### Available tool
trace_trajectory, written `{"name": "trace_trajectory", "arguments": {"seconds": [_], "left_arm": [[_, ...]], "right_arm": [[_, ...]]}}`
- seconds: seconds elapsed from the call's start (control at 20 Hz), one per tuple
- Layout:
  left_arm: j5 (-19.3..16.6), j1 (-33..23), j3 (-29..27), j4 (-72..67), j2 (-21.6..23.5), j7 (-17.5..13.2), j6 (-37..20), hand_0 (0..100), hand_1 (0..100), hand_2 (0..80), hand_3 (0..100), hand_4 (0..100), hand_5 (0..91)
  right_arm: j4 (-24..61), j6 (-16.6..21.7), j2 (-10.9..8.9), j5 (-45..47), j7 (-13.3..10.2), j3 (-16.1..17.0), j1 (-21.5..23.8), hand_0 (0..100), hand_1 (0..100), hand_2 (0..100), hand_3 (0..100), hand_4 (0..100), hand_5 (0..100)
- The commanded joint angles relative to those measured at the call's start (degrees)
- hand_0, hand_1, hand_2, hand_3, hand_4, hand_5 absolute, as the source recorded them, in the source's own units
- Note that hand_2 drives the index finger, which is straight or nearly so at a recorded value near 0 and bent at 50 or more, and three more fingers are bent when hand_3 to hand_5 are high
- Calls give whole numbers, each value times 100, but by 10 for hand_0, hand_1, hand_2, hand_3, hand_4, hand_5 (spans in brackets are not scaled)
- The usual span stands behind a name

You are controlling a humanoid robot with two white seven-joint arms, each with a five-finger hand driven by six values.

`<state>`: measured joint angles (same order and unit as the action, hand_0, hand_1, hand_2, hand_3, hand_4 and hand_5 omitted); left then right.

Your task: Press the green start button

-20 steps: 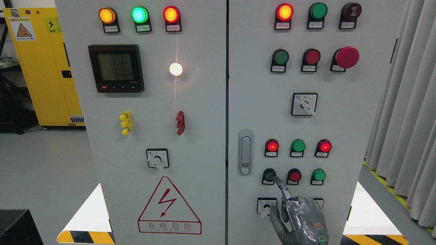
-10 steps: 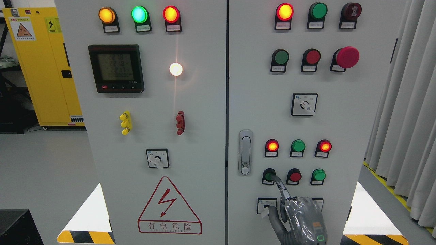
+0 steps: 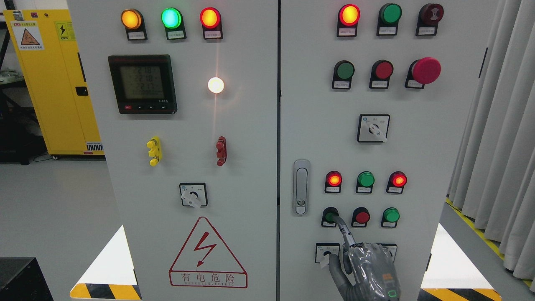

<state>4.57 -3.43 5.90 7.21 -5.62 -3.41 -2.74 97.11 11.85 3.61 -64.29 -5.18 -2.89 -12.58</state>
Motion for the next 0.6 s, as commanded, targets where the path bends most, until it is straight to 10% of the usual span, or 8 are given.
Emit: {"name": "trace_trajectory", "arguments": {"seconds": [0.0, 0.55], "left_arm": [[0, 0, -1, 0, 0, -2, 2, 120, 556, 0, 0, 0, 0], [0, 0, -1, 0, 0, 6, 2, 120, 556, 0, 0, 0, 0]], "right_arm": [[88, 19, 17, 4, -62, -10, 36, 749, 895, 17, 1000, 1000, 1000], [791, 63, 61, 91, -89, -151, 352, 758, 885, 27, 1000, 1000, 1000]]}}
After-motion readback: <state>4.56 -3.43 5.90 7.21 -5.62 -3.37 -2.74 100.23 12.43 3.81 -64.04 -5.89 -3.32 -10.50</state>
